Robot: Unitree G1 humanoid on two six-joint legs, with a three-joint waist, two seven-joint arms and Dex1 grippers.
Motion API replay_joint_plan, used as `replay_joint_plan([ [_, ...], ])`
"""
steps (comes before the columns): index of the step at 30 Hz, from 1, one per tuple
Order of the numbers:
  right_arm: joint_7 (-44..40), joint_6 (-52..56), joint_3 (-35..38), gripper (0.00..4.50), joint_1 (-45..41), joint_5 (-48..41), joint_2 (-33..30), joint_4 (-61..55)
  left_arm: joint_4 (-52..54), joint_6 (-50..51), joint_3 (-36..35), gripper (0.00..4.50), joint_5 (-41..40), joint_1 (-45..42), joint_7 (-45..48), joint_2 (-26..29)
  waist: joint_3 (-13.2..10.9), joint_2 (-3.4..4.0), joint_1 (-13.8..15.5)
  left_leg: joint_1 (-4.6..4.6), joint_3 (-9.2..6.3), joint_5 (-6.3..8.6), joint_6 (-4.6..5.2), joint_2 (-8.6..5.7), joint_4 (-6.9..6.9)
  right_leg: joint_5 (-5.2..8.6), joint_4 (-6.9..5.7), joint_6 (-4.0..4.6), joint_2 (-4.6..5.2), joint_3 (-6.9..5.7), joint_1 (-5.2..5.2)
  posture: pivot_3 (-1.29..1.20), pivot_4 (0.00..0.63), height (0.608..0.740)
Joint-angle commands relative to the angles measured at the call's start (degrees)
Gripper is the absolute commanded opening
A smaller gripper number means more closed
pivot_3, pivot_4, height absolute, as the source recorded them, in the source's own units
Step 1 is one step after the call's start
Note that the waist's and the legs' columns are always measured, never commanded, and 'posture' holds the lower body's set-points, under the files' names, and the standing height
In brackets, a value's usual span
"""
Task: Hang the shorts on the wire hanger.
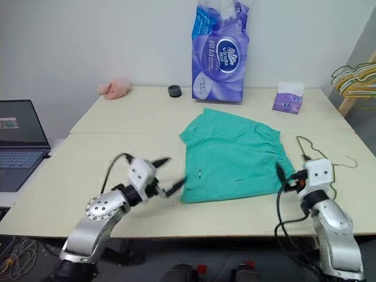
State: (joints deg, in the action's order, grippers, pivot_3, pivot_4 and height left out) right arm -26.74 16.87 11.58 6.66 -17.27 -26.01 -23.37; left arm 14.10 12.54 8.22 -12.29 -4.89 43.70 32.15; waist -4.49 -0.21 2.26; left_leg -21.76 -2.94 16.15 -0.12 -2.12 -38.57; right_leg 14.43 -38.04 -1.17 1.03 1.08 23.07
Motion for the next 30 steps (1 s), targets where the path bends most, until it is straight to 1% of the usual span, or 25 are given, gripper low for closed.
replay_joint_plan([
  [1, -9.17, 4.44, -3.02, 4.5, 2.34, -4.87, -6.63, -9.35, 0.28, -1.48, 4.94, 4.48, 2.09, -2.42, 10.15, 5.86, 0.01, 0.0, -0.52, -0.01, -0.02, 0.0, 0.0, 0.01, 0.0, 0.06, 0.0, -0.01, 0.01, 0.01, 0.0, 0.03, 0.037, 0.74],
  [3, -11.52, 6.41, -4.1, 4.5, 3.29, -5.95, -9.85, -11.74, -1.55, -2.61, 7.63, 4.48, 3.83, -3.73, 13.52, 8.04, 0.03, -0.02, -0.87, 0.01, -0.06, 0.0, 0.0, 0.02, 0.0, 0.13, 0.01, 0.0, 0.01, 0.0, -0.04, 0.02, 0.037, 0.74],
  [5, -13.28, 8.16, -5.02, 4.5, 3.74, -6.28, -12.63, -13.6, -6.64, -5.29, 9.92, 4.48, 8.11, -6.77, 11.86, 6.68, 0.04, 0.0, -0.85, 0.08, -0.07, 0.0, 0.0, 0.03, 0.0, 0.22, 0.03, -0.13, 0.01, -0.01, -0.13, 0.0, 0.035, 0.74],
  [7, -13.6, 8.96, -5.53, 4.5, 3.59, -6.02, -13.89, -14.37, -10.33, -6.51, 11.16, 4.48, 10.11, -9.2, 10.96, 4.86, 0.03, -0.04, -0.85, 0.26, -0.14, 0.0, 0.01, -0.01, -0.01, 0.34, 0.07, -0.32, 0.01, -0.07, -0.39, -0.01, 0.033, 0.74],
  [9, -12.72, 9.18, -5.57, 4.5, 3.14, -5.72, -13.7, -14.7, -13.32, -7.93, 12.13, 4.48, 12.13, -10.69, 10.44, 3.53, 0.03, -0.1, -0.92, 0.63, -0.17, 0.09, 0.11, -0.01, 0.02, 0.43, 0.17, -0.37, 0.04, -0.07, -0.81, -0.02, 0.031, 0.74],
  [11, -12.02, 9.01, -5.75, 4.5, 2.87, -4.99, -13.61, -15.12, -16.0, -10.25, 13.41, 4.48, 14.49, -11.49, 10.29, 2.94, 0.04, -0.12, -0.99, 0.81, -0.1, 0.1, 0.13, -0.03, 0.12, 0.5, 0.2, -0.45, 0.11, -0.01, -0.93, -0.03, 0.031, 0.74],
  [16, -11.49, 8.65, -5.66, 4.5, 2.67, -4.31, -13.45, -15.21, -21.66, -15.81, 17.36, 4.48, 20.15, -13.36, 10.6, 1.84, 0.36, -0.14, -0.91, 0.87, -0.1, 0.1, 0.12, -0.03, 0.17, 0.5, 0.21, -0.45, 0.2, 0.03, -0.97, -0.04, 0.031, 0.74],
  [18, -11.46, 7.07, -4.72, 4.5, 3.08, -3.46, -13.3, -14.04, -23.41, -16.31, 18.03, 4.48, 21.24, -14.14, 10.55, 1.14, 0.71, -0.14, -0.89, 0.94, -0.12, 0.1, 0.13, -0.07, 0.17, 0.5, 0.28, -0.45, 0.22, 0.01, -1.07, -0.04, 0.031, 0.74],
  [21, -12.85, 3.97, -4.5, 4.5, 4.42, -0.3, -15.06, -11.05, -26.14, -16.98, 17.5, 3.91, 21.88, -15.66, 9.27, -0.16, 1.02, -0.12, -0.85, 1.04, -0.18, 0.1, 0.14, -0.13, 0.18, 0.54, 0.35, -0.54, 0.22, -0.05, -1.24, -0.05, 0.031, 0.74],
  [25, -13.91, 1.52, -4.85, 4.5, 4.56, 1.9, -16.3, -8.83, -27.57, -17.22, 17.18, 2.74, 22.04, -16.25, 10.34, -0.27, 1.12, -0.18, -1.09, 1.16, -0.18, 0.12, 0.16, -0.11, 0.2, 0.55, 0.37, -0.56, 0.23, -0.04, -1.35, -0.05, 0.032, 0.74],
  [26, -14.21, 1.2, -5.0, 4.5, 4.47, 2.82, -17.01, -7.79, -27.91, -17.21, 16.89, 2.39, 21.92, -16.36, 10.23, -0.32, 1.14, -0.15, -1.16, 1.18, -0.17, 0.12, 0.16, -0.11, 0.23, 0.55, 0.37, -0.56, 0.23, -0.03, -1.35, -0.05, 0.032, 0.74],
  [30, -15.74, -2.57, -7.96, 4.5, 3.74, 10.05, -21.54, -2.66, -28.21, -15.19, 15.36, 1.17, 20.43, -16.43, 9.48, -1.16, 1.17, -0.14, -1.39, 1.26, -0.1, 0.12, 0.16, -0.12, 0.33, 0.55, 0.38, -0.55, 0.22, 0.02, -1.35, -0.05, 0.031, 0.74],
])
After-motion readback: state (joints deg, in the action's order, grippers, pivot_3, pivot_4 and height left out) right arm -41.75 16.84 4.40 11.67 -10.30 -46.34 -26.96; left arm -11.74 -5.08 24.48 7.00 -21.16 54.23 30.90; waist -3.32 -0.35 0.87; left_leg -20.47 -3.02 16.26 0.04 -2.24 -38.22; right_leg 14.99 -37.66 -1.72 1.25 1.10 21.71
